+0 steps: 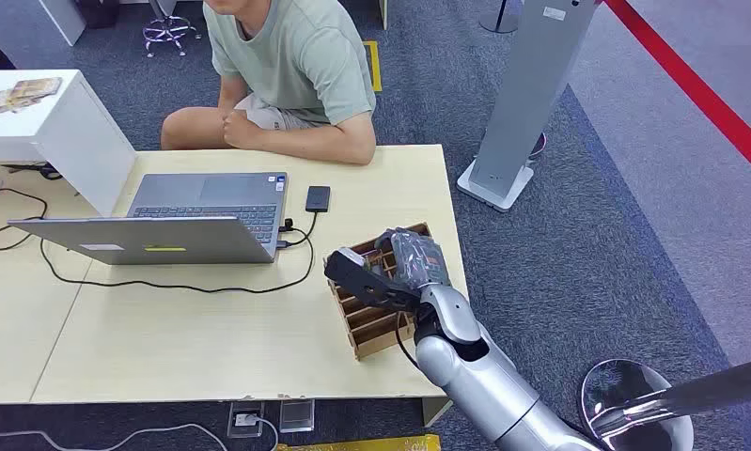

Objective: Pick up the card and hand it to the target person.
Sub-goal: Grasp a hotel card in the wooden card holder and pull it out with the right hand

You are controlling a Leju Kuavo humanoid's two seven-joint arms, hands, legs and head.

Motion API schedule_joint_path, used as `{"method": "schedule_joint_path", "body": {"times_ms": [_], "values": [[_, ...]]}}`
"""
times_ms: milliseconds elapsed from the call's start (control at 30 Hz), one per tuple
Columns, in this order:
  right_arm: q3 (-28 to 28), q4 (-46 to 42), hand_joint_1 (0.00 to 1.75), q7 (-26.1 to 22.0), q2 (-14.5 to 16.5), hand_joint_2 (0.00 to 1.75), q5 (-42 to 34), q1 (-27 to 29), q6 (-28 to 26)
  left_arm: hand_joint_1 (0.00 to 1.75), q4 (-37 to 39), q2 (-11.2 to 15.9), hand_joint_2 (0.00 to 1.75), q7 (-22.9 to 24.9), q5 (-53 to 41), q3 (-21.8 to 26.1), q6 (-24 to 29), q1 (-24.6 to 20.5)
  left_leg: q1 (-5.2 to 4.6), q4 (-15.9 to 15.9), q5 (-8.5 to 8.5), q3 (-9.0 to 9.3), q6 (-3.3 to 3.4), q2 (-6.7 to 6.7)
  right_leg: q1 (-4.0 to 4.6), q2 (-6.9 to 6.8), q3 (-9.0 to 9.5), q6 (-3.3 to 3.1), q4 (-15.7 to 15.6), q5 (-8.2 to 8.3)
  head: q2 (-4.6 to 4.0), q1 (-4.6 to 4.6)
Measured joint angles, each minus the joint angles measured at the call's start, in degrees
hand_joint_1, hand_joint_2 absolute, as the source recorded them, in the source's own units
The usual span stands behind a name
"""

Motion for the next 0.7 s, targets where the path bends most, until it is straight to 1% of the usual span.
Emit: {"method": "schedule_joint_path", "body": {"times_ms": [467,700], "values": [[0.37,1.32,0.86,-0.69,0.62,1.75,-1.01,-0.59,-0.02,0.00,0.00,0.00,1.75,0.00,0.00,-0.05,-0.03,0.00,0.00,0.00,0.00,0.00,0.00,0.00,0.00,0.00,0.00,0.00,0.00,0.00,0.00,0.01],[0.55,2.63,0.86,-1.56,1.52,1.75,-2.09,-1.39,-0.37,0.00,0.00,0.00,1.75,0.00,0.00,-0.05,-0.08,0.00,0.00,0.00,0.00,0.00,0.00,0.00,0.00,0.00,0.00,0.00,0.00,0.00,0.00,-0.01]]}}
